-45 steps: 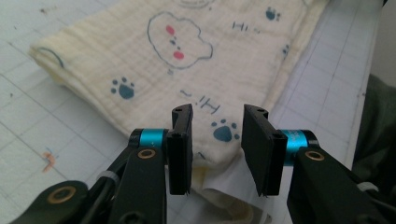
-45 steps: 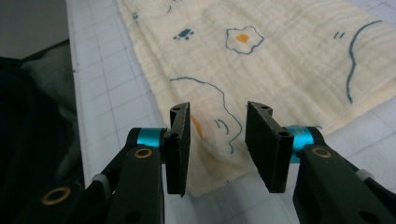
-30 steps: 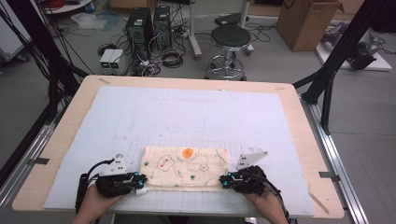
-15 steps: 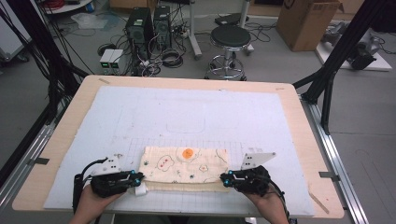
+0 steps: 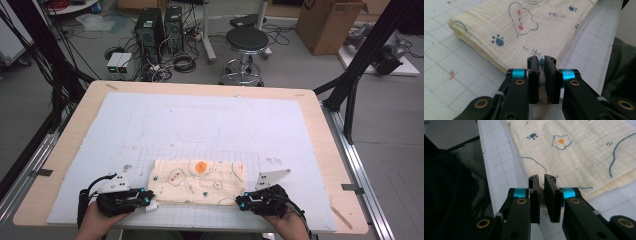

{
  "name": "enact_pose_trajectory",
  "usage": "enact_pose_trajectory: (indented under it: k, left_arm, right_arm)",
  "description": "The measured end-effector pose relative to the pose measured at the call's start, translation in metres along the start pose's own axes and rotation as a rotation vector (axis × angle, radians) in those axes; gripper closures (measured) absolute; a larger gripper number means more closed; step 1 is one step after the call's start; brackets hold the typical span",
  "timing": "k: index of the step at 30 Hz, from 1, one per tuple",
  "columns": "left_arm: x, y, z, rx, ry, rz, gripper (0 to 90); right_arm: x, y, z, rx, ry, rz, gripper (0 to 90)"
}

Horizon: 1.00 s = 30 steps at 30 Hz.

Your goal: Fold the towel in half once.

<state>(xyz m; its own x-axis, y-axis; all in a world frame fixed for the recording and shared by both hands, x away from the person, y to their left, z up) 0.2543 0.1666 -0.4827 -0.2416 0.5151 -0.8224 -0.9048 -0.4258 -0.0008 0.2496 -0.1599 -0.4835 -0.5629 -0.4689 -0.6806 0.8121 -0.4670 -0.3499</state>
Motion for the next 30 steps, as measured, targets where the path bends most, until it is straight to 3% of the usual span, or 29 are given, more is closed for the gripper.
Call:
enact_pose_trajectory:
  k: [3, 5, 7, 10, 13, 15, 18, 24, 27, 30]
  left_arm:
    - [-0.006, 0.001, 0.004, 0.011, 0.051, 0.019, 65.7]
    - [-0.010, 0.000, 0.005, 0.019, 0.082, 0.018, 62.7]
    - [-0.012, 0.000, 0.004, 0.015, 0.089, 0.019, 62.4]
    - [-0.012, -0.003, 0.001, 0.006, 0.081, 0.014, 64.6]
    - [-0.014, -0.005, 0.001, 0.003, 0.095, 0.025, 73.3]
    - [-0.013, -0.007, -0.002, -0.004, 0.081, 0.031, 79.5]
    - [-0.008, -0.005, -0.005, -0.004, 0.032, 0.020, 84.5]
    - [-0.001, 0.003, -0.010, 0.034, -0.033, 0.002, 85.6]
    - [0.003, 0.007, -0.013, 0.058, -0.064, -0.006, 85.7]
    - [0.003, 0.008, -0.013, 0.062, -0.058, -0.006, 85.5]
  right_arm:
    - [-0.003, -0.003, 0.003, -0.027, 0.028, 0.003, 72.5]
    - [-0.007, -0.004, 0.007, -0.052, 0.058, -0.008, 68.6]
    - [-0.010, -0.004, 0.008, -0.069, 0.084, -0.019, 68.9]
    - [-0.009, 0.001, 0.003, -0.068, 0.069, -0.034, 69.9]
    - [-0.011, 0.003, 0.001, -0.080, 0.080, -0.060, 71.5]
    - [-0.014, 0.006, 0.001, -0.067, 0.093, -0.066, 73.3]
    - [-0.010, 0.011, -0.004, -0.039, 0.059, -0.077, 75.2]
    - [-0.001, 0.017, -0.012, 0.004, -0.006, -0.063, 75.9]
    - [0.000, 0.018, -0.011, 0.005, 0.003, -0.062, 76.1]
    - [0.000, 0.019, -0.011, 0.005, 0.006, -0.068, 76.1]
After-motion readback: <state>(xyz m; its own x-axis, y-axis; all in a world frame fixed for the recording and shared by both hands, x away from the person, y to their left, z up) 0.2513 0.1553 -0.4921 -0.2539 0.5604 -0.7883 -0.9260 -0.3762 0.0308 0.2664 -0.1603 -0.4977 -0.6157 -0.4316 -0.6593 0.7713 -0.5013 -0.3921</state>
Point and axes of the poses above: each handheld gripper's, and its own axes: z roughly backward along the jaws, x roughly out of its underside, y roughly to its right, the point moved 8 cm from there along -z, roughly forward along the jaws, and after that the axes turned 10 degrees about -z, right-handed, at the moved point
